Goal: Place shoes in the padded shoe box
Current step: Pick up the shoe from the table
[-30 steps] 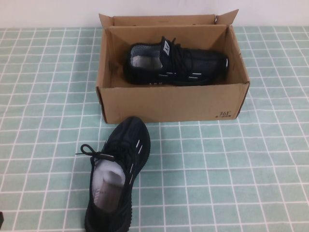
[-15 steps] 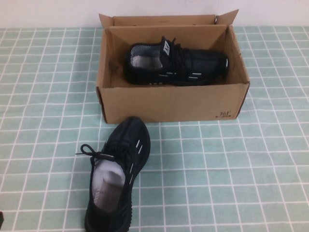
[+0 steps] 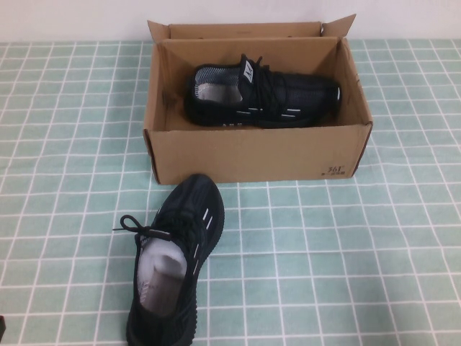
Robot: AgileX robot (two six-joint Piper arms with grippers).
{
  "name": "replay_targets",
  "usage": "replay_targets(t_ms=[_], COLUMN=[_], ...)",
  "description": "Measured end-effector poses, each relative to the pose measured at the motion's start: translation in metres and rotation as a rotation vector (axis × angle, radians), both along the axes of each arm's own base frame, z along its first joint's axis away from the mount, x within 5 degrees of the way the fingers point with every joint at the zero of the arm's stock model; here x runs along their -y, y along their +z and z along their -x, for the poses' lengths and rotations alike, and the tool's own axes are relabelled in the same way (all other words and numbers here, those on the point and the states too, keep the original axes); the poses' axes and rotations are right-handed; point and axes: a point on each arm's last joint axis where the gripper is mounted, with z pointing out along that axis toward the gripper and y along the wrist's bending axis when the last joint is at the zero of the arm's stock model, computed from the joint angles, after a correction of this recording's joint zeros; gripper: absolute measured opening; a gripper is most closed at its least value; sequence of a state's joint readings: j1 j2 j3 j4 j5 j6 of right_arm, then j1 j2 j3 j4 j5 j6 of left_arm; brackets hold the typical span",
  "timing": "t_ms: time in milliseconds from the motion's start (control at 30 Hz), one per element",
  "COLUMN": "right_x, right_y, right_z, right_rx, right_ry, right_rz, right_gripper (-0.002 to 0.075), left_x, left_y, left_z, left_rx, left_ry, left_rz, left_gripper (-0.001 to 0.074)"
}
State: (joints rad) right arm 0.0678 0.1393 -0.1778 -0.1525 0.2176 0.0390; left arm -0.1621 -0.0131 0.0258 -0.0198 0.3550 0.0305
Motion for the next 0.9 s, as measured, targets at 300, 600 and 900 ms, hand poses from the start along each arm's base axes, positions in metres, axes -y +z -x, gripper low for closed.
replay_targets(t_ms=[300, 600, 900], right_x=[0.005, 0.005, 0.005], right_y=[-0.063, -0.068, -0.069], right_z=[0.009, 0.010, 0.010], right_rx=[-0.082, -0.136, -0.138], right_ry=[-0.085, -0.093, -0.093], right_rz=[-0.075, -0.070, -0.070], right_gripper=[-0.0008, -0.0008, -0.0008], left_x=[0.000, 0.000, 0.000], left_y=[0.000, 0.000, 0.000], left_z=[0.000, 0.000, 0.000], left_rx=[0.000, 0.000, 0.000], left_ry=[-0.001, -0.001, -0.001], left_rz=[0.000, 0.000, 0.000], left_gripper=[-0.0006, -0.0006, -0.0006])
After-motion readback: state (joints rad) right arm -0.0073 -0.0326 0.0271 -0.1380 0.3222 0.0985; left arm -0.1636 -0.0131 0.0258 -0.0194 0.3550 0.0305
